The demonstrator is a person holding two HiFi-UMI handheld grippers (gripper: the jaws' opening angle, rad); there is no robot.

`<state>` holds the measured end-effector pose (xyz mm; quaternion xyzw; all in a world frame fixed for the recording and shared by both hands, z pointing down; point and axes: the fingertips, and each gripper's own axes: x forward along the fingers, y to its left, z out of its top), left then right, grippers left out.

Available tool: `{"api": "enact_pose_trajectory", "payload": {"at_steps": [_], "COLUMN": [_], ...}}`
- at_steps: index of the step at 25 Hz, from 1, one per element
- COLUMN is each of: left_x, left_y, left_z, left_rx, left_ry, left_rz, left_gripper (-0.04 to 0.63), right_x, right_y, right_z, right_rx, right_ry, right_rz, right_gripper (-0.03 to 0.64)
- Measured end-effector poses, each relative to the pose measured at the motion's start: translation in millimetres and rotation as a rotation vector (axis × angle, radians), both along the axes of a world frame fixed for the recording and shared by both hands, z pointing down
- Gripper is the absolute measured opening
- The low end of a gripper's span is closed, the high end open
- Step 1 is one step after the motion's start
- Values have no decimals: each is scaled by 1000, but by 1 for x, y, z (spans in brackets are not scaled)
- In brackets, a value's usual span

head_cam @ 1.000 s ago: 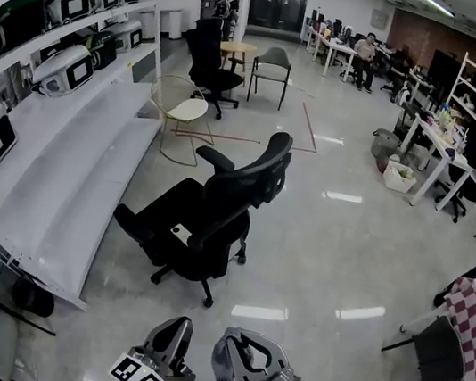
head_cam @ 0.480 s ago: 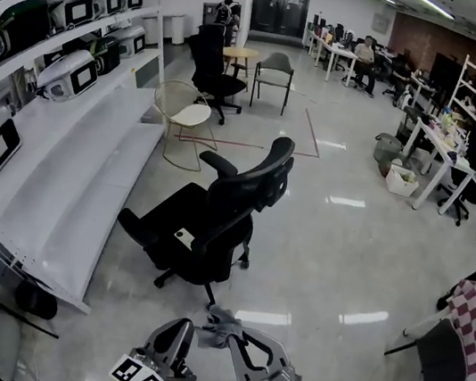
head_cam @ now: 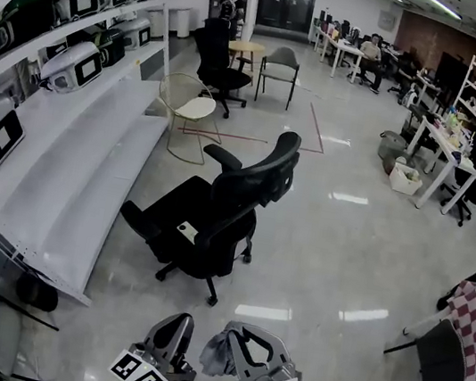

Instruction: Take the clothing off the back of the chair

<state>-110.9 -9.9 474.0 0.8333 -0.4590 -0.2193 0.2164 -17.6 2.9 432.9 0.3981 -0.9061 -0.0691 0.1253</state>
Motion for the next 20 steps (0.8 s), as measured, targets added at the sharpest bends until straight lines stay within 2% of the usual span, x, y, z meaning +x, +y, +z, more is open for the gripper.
{"api": "enact_pose_trajectory", "payload": {"at_steps": [20], "left_x": [9], "left_y": [-7], "left_z": [-3], "left_rx": [7], "left_ry": [-2], "left_rz": [15], "left_gripper": [9], "right_x": [9], "right_y": [-7], "right_z": [-6], "right_rx": [17], "right_ry": [-1], "right_rz": [9], "right_gripper": [34]}}
